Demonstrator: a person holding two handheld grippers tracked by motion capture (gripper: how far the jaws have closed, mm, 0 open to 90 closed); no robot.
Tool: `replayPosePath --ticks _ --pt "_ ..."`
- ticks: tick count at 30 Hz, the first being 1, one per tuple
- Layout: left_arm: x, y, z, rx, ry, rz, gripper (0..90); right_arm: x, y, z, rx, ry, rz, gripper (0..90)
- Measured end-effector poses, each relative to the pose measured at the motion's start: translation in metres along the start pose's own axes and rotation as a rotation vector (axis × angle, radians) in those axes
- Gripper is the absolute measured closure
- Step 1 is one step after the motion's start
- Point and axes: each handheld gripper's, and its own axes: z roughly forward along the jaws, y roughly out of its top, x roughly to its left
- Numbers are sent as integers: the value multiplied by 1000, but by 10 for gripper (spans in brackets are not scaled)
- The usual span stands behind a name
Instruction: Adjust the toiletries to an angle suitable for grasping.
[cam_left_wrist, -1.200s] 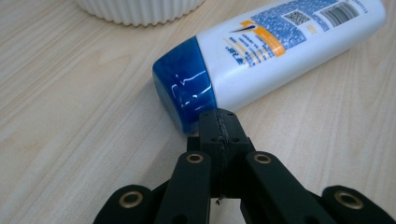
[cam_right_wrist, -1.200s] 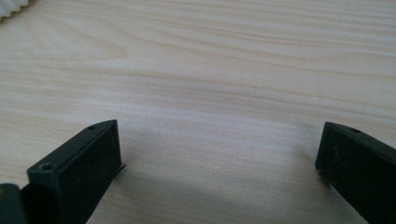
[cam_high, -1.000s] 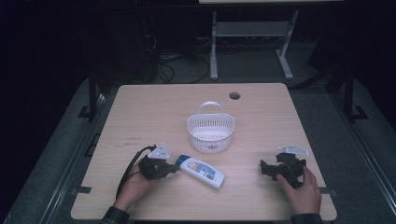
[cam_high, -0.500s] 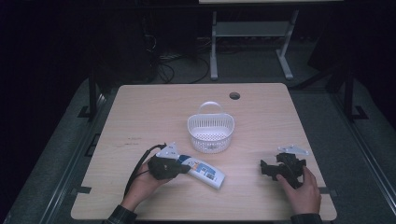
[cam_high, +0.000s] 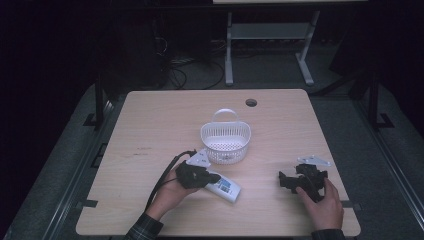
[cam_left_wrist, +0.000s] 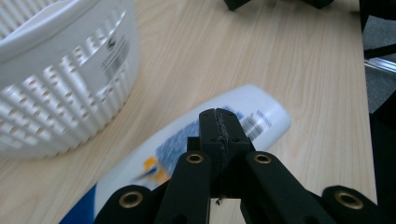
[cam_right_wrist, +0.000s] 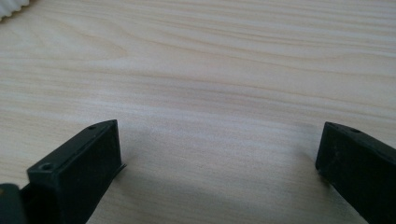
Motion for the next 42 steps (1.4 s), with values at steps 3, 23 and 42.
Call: replayPosePath --ticks 3,23,42 --pt "-1 7 8 -7 -12 7 899 0 0 0 0 0 0 0" --pt "-12 32 65 26 -49 19 899 0 0 0 0 1 -1 0" --pt "-16 31 77 77 -72 16 899 0 0 0 0 3 -4 0"
